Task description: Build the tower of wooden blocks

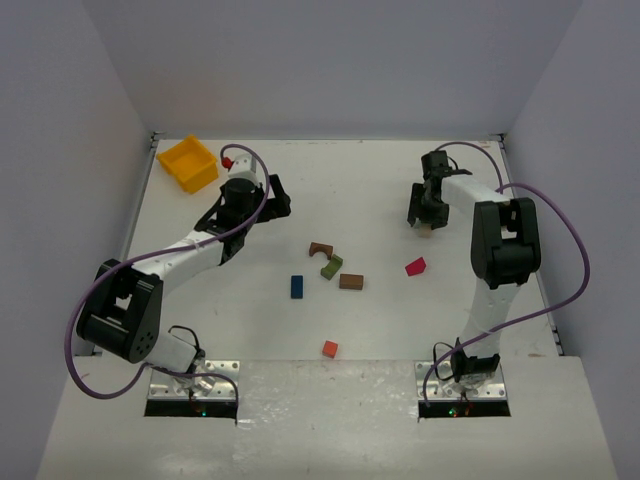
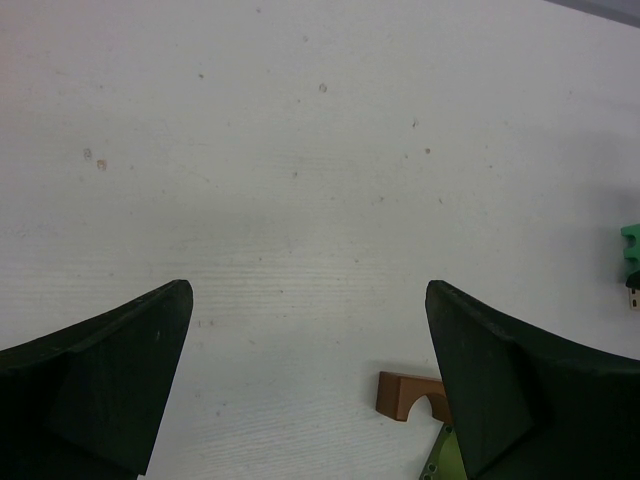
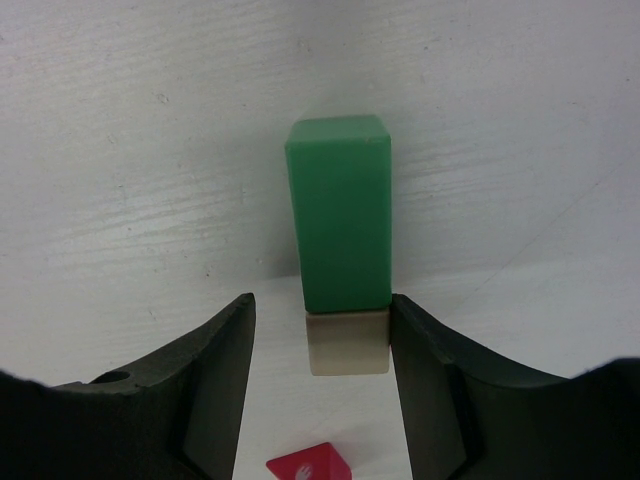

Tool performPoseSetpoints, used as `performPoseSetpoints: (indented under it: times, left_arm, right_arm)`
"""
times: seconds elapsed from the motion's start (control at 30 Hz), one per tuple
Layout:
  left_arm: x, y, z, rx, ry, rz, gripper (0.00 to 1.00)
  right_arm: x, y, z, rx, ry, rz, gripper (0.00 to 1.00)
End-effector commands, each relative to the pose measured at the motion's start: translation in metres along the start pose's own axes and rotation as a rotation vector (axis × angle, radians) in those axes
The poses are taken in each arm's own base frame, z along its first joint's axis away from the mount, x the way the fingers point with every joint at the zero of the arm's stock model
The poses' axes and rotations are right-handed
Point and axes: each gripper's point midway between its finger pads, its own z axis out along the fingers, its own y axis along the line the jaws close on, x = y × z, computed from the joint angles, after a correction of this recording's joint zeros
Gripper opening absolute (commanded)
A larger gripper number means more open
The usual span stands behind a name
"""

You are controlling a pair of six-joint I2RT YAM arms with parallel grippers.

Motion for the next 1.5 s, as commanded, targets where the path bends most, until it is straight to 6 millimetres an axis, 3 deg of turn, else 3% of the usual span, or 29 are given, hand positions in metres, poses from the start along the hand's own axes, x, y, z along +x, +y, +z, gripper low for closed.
performPoseSetpoints:
  times: [0.0, 0.23, 0.37, 0.53, 0.63, 0.83, 1.07, 1.33, 1.47]
  left_arm:
    - [-0.014, -0.004, -0.002, 0.028, -0.052, -0.013, 1.0]
    - [-0.016, -0.005, -0.003, 0.032, -0.053, -0.012, 1.0]
    - [-0.017, -0.008, -0.005, 0.046, -0.054, -0.016, 1.0]
    - [-0.013, -0.014, -0.006, 0.075, -0.035, -0.041, 1.0]
    - [-0.003, -0.021, -0.008, 0.108, -0.004, -0.038, 1.0]
    - [0.028, -0.033, -0.015, 0.138, 0.081, -0.004, 1.0]
    - [0.081, -0.068, -0.028, 0.308, 0.237, 0.138, 1.0]
    - [0.124, -0.073, -0.009, 0.365, 0.392, 0.267, 1.0]
    - [0.134, -0.07, -0.003, 0.351, 0.427, 0.286, 0.89]
  right_arm:
    - [-0.025, 0.0, -0.013, 0.002, -0.083, 0.015, 0.55]
    - [-0.029, -0.009, -0.029, 0.044, -0.106, 0.018, 0.56]
    - [-0.036, -0.006, -0.06, 0.007, -0.185, -0.002, 0.57]
    - [-0.036, 0.031, -0.107, -0.178, -0.304, -0.138, 0.69]
    - [-0.031, 0.061, -0.134, -0.303, -0.378, -0.222, 0.99]
    - [-0.008, 0.102, -0.162, -0.508, -0.453, -0.3, 0.99]
    - [0.021, 0.11, -0.161, -0.615, -0.458, -0.288, 0.99]
    - [0.038, 0.108, -0.155, -0.633, -0.445, -0.29, 0.99]
    - [0.038, 0.103, -0.152, -0.609, -0.462, -0.281, 0.99]
